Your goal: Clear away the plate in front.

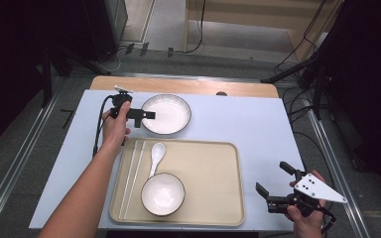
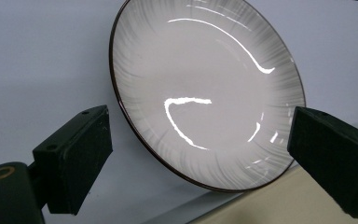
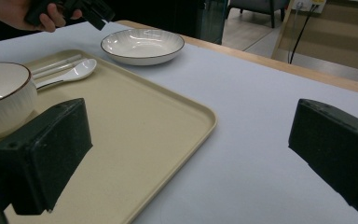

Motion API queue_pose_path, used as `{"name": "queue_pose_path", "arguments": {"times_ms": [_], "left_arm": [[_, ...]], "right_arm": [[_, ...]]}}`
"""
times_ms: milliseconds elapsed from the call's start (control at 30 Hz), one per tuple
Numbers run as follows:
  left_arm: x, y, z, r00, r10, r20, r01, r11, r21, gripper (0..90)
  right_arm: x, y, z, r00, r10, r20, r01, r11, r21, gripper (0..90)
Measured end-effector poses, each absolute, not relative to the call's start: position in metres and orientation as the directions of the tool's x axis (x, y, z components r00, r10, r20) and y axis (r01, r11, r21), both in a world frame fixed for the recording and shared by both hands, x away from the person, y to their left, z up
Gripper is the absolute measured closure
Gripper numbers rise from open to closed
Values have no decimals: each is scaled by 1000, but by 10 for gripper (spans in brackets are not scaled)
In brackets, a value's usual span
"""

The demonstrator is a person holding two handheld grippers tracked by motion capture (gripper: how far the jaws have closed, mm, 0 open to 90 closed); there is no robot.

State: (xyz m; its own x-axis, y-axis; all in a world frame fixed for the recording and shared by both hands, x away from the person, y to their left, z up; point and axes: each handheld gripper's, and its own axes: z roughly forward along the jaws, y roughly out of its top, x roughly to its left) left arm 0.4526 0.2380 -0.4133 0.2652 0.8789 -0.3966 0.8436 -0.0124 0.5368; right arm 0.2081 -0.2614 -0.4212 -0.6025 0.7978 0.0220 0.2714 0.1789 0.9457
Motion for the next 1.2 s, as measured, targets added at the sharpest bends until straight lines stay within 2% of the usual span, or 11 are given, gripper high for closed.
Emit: {"name": "queue_pose_path", "arguments": {"times_ms": [100,200,267,300,567,800,1133,1200], "left_arm": [[460,241,-419,216,865,-452,858,53,510,71],[467,242,-427,174,868,-466,882,73,465,75],[471,241,-431,150,886,-438,893,68,444,143],[473,240,-433,147,886,-439,896,69,439,146],[483,237,-444,102,872,-479,912,111,396,283],[486,239,-446,68,868,-491,911,146,385,455],[486,236,-446,52,876,-480,913,153,377,484],[486,235,-445,47,886,-462,914,149,377,523]], "right_arm": [[209,-262,-422,-602,798,24,272,177,946,0],[209,-262,-422,-603,798,25,272,175,946,0],[210,-262,-423,-604,796,26,275,177,945,0],[210,-262,-423,-604,796,29,277,176,944,0],[210,-262,-423,-605,796,29,277,176,945,0],[211,-262,-424,-605,795,34,280,173,944,0],[211,-261,-423,-608,794,32,280,177,944,0],[211,-260,-423,-610,792,31,277,177,944,0]]}}
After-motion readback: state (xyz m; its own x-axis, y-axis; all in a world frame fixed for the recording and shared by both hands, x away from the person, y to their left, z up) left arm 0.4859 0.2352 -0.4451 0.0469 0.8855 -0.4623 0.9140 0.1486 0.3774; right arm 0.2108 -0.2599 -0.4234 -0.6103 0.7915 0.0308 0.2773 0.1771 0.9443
